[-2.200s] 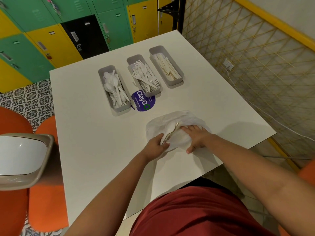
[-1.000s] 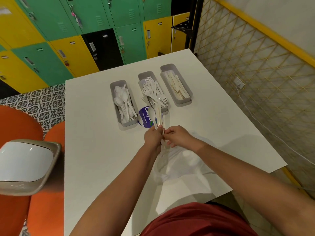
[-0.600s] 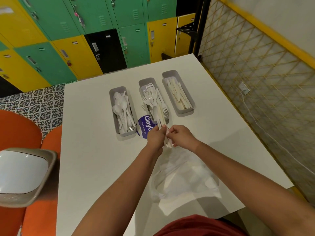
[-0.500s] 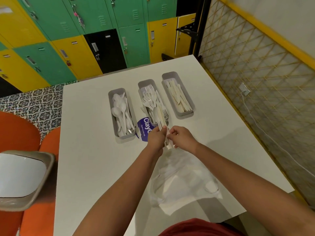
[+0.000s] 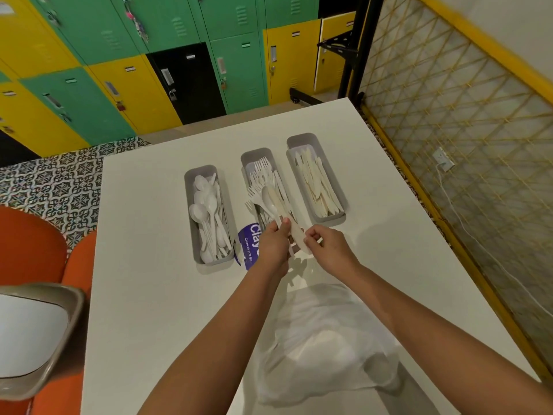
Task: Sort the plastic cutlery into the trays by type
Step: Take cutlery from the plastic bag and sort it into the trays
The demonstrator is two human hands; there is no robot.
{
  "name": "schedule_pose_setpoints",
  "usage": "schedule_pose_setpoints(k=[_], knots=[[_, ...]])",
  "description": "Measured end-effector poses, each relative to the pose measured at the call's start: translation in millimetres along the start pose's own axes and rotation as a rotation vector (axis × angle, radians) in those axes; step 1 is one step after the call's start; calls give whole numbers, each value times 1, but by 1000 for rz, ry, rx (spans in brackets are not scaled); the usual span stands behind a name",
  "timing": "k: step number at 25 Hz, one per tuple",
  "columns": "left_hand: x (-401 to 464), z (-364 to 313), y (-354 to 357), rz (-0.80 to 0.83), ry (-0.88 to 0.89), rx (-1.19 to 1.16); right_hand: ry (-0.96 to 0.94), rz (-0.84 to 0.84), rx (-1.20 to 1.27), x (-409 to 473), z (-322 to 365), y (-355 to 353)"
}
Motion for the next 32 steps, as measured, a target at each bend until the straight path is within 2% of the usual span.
schedule_pose_setpoints(k=[6,9,14,17,20,25,29,32], knots=[[16,-21,-17,-75,55,-83,-35,-159,-45,17,2,-25],[20,-24,-18,-67,35,-93,64,-253,-169,40,-4,-50],[22,-22,-19,-32,-20,-44,313,-187,-378,82,-11,-68],[23,-19,-19,-17,-46,-42,319,-155,-430,89,-8,-69],[26,-16,-20,-26,-47,-21,139,-133,-313,80,9,-51],[27,-18,-19,-21,15,-7,10,158,-68,51,21,4],[26,-20,-20,-39,37,54,-14,158,43,48,14,11],[24,-19,-19,-25,52,111,-11,132,39,48,13,5]])
Point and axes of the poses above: each hand's wrist, its own x-axis towards the middle knuckle, its own y-axis out of the palm, z = x × y, the point moved 5 cm from there along x, towards the middle knuckle, and after that the axes turned 13 degrees about z, right-handed, at the moved point
